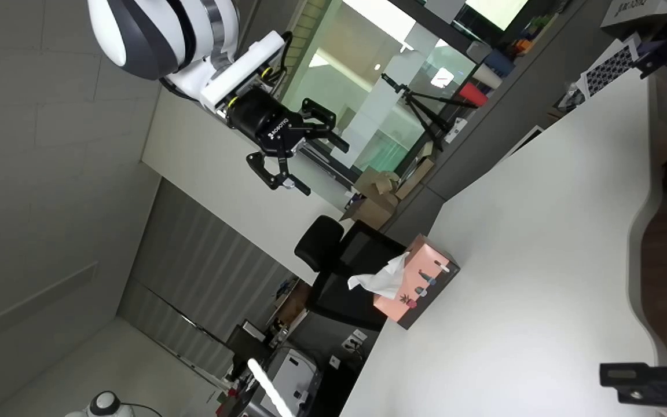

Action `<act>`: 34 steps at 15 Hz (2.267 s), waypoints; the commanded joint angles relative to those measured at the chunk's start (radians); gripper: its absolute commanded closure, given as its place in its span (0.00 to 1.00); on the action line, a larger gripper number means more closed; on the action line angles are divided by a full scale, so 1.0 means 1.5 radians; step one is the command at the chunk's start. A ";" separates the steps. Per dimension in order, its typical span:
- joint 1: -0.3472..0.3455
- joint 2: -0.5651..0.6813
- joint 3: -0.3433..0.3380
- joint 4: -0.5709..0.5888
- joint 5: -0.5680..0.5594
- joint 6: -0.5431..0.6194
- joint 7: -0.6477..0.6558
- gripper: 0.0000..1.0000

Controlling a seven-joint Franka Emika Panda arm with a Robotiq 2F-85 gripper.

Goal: Place a tissue on the table

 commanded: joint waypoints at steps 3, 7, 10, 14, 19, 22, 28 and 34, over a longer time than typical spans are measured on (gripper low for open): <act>0.004 0.000 -0.004 0.001 -0.002 -0.001 0.002 0.00; 0.002 0.013 -0.005 0.013 -0.015 -0.008 -0.009 0.00; -0.015 0.074 0.000 0.055 -0.094 0.014 -0.034 0.00; -0.035 0.164 0.001 0.100 -0.176 0.132 0.004 0.00; -0.052 0.273 -0.008 0.144 -0.226 0.372 0.129 0.00; -0.037 0.274 -0.026 0.128 -0.244 0.398 0.125 0.00; -0.031 0.317 -0.033 0.162 -0.275 0.417 0.172 0.00; -0.031 0.317 -0.033 0.163 -0.275 0.417 0.173 0.00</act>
